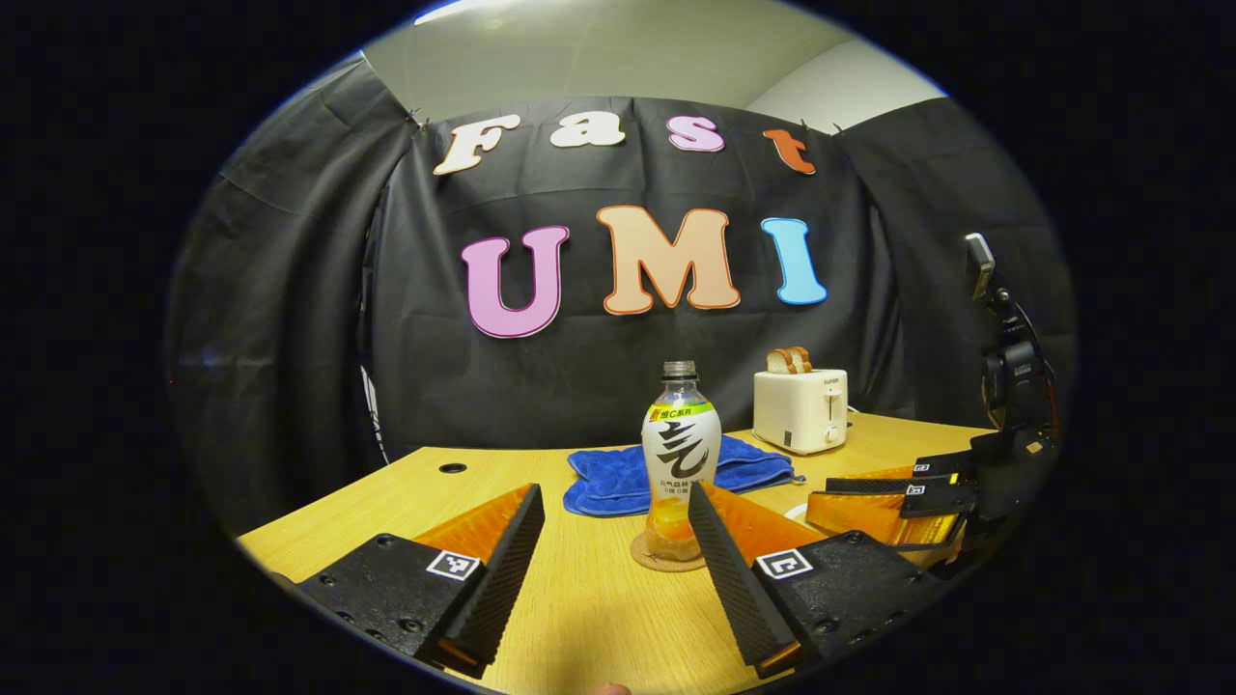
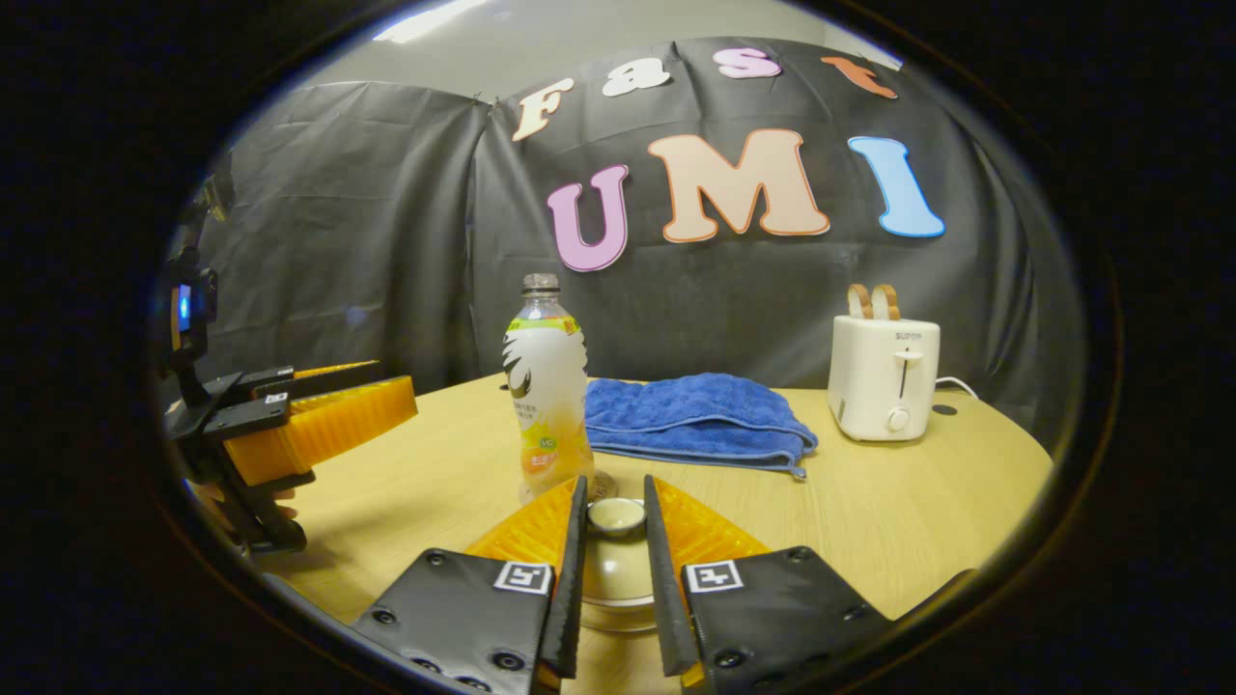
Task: Open the teacup lid with one hand, grasp the water bottle and pour water into the teacup with the other hand; after pouring, place the water bottle on the coaster and then close the teacup lid.
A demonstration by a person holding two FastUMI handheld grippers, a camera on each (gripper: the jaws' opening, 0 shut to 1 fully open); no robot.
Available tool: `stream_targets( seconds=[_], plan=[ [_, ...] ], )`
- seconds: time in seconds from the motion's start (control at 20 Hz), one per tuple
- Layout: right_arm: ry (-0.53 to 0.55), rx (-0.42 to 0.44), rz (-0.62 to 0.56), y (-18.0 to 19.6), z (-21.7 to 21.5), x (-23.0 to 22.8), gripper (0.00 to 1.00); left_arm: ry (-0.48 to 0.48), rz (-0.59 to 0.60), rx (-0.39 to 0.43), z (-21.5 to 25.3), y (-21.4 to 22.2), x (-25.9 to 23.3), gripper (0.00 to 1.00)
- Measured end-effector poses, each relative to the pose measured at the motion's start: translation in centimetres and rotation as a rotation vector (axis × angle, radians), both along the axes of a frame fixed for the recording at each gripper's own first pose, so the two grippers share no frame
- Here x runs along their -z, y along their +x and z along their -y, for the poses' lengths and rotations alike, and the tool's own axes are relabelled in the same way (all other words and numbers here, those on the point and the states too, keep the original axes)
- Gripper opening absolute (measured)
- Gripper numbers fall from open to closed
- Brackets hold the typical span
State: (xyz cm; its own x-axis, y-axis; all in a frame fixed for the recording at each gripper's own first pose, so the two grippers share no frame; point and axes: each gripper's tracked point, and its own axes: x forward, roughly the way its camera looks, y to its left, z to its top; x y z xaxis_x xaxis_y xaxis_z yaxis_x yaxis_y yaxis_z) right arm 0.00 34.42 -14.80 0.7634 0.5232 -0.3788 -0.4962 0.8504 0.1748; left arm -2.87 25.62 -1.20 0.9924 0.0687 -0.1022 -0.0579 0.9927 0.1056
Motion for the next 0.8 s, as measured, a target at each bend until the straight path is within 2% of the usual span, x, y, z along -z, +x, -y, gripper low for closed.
stream_targets(
  seconds=[0.15,0.45,0.6,0.8],
  plan=[
    [0.004,0.009,0.007,-0.1,0.2,-0.3,0.36,0.003,0.005,-0.002,0.0,-0.1,-0.2,0.88],
    [0.009,0.087,0.121,0.1,2.2,-3.9,1.00,0.020,0.028,-0.021,0.2,-0.7,-1.3,0.88],
    [-0.013,0.139,0.172,-0.4,4.2,-5.2,0.99,0.011,0.030,-0.033,0.2,-1.2,-1.1,0.88],
    [-0.037,0.197,0.151,-2.1,6.7,-4.9,0.96,-0.011,0.024,-0.055,0.2,-2.3,-0.2,0.88]
  ],
)
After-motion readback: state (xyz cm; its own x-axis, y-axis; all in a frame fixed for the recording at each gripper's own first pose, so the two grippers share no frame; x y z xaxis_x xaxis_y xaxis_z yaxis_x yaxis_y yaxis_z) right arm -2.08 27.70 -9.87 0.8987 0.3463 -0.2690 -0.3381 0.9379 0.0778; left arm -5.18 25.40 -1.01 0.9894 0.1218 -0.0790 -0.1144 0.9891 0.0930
